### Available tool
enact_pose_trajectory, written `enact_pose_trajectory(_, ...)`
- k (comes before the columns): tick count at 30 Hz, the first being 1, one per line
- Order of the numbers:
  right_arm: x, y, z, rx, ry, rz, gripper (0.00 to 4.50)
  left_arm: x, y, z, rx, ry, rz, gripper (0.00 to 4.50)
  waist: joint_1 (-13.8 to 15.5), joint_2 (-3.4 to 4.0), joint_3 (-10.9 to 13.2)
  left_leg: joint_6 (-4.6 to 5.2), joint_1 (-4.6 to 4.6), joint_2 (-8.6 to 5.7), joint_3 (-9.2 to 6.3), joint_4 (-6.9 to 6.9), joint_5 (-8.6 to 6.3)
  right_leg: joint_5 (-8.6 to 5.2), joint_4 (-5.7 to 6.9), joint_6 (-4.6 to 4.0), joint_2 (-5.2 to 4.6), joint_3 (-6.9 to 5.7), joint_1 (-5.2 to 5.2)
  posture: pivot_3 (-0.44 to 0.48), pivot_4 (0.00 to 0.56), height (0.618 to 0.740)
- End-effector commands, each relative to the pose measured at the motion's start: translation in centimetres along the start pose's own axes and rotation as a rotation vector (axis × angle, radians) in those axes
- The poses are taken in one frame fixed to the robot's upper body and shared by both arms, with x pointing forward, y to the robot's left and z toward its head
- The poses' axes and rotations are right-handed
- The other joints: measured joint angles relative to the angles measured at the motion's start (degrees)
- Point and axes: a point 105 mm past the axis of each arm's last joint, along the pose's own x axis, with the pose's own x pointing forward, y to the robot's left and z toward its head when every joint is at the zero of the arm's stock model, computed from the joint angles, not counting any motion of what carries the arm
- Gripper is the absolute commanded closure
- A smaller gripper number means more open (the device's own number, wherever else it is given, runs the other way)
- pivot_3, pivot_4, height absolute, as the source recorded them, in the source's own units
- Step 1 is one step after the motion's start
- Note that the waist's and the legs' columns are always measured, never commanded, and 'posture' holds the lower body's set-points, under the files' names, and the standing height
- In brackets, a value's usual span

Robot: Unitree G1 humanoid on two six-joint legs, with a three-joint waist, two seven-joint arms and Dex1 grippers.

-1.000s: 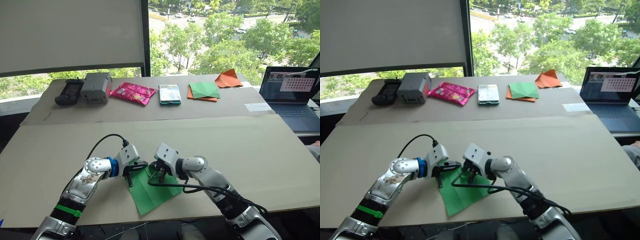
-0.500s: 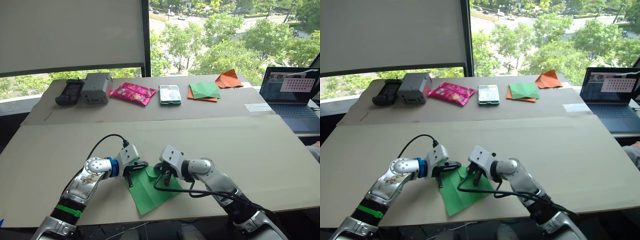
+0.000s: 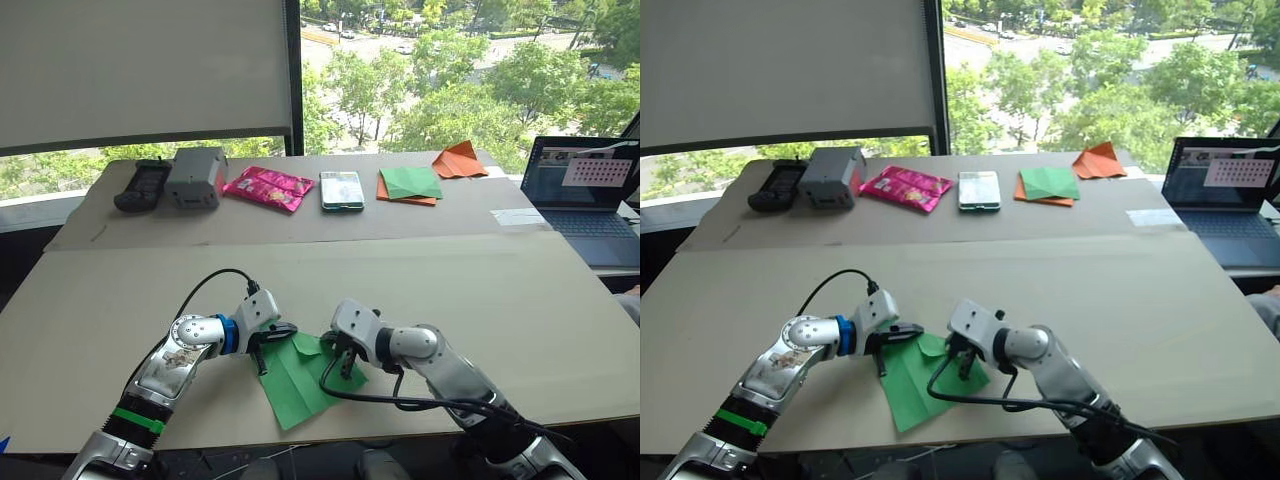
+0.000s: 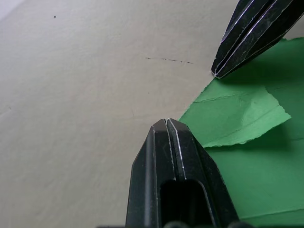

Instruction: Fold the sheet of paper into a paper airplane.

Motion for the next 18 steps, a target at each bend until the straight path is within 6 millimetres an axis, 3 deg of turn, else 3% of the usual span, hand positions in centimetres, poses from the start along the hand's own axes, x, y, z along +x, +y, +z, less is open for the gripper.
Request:
enact_pose_trajectory(1, -1.0, 0.5, -5.2, 0.081, 0.194, -0.005, 4.48, -0.1, -0.7, -2.8, -0.044, 0.104, -0.022, 4.5, 0.12, -0.01, 0.01, -0.01, 0.0, 0.0, 0.0, 0.0, 0.0, 0.0, 0.0, 0.0, 0.0, 0.0, 0.0, 0.0, 0.15, 0.74)
enact_pose_trajectory(10, -2.6, 1.0, -6.9, 0.098, 0.245, -0.019, 4.48, -0.1, -0.7, -2.9, -0.045, 0.107, -0.023, 4.5, 0.92, -0.11, -0.04, -0.21, 0.0, 0.0, 0.02, 0.01, -0.13, -0.03, -0.05, -0.01, -0.03, 0.0, -0.02, 0.0, 0.15, 0.74)
enact_pose_trajectory(18, -3.1, 0.5, -6.3, 0.082, 0.225, -0.04, 4.48, 0.0, -0.6, -2.8, -0.043, 0.104, -0.022, 4.5, 0.95, -0.13, -0.04, -0.24, 0.0, 0.0, 0.02, 0.01, -0.14, -0.05, -0.07, -0.01, -0.04, 0.0, -0.02, 0.0, 0.15, 0.74)
